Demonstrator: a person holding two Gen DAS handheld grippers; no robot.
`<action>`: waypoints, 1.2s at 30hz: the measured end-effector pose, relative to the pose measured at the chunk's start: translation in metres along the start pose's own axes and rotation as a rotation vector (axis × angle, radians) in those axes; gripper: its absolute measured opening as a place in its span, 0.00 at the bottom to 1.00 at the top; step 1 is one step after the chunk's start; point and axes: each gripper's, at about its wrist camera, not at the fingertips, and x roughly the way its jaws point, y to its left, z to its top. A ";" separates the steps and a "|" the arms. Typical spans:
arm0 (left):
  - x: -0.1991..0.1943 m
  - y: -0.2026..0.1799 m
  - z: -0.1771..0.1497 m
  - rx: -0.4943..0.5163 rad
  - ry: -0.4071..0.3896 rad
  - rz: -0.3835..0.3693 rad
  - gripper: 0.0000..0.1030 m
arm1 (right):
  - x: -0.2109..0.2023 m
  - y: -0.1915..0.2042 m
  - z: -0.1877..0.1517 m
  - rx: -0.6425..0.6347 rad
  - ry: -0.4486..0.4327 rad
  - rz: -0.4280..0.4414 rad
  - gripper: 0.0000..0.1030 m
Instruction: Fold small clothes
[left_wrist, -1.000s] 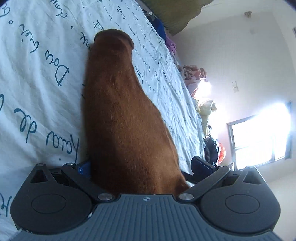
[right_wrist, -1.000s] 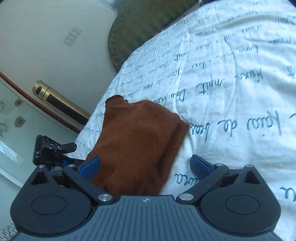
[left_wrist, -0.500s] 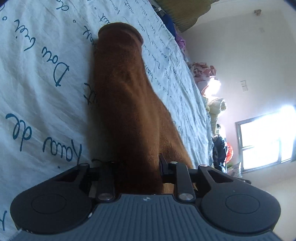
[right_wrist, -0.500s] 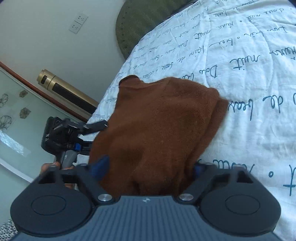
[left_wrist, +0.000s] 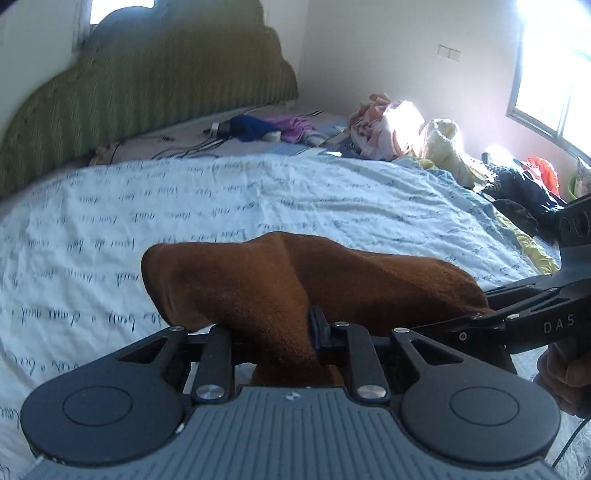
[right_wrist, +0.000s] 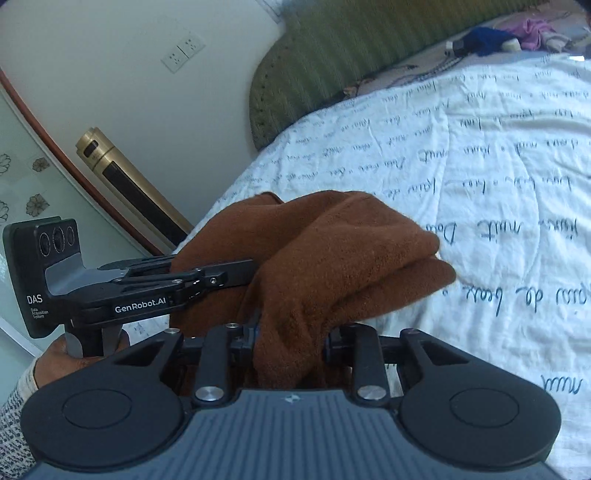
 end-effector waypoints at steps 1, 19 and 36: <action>-0.006 -0.006 0.011 0.002 -0.019 -0.009 0.22 | -0.012 0.004 0.006 -0.009 -0.015 -0.001 0.27; 0.015 0.041 -0.092 -0.514 0.216 -0.288 0.92 | -0.132 -0.085 -0.065 0.137 -0.132 -0.357 1.00; 0.067 0.001 -0.137 -0.651 0.353 -0.468 0.16 | -0.056 -0.106 -0.107 0.246 -0.002 -0.096 0.17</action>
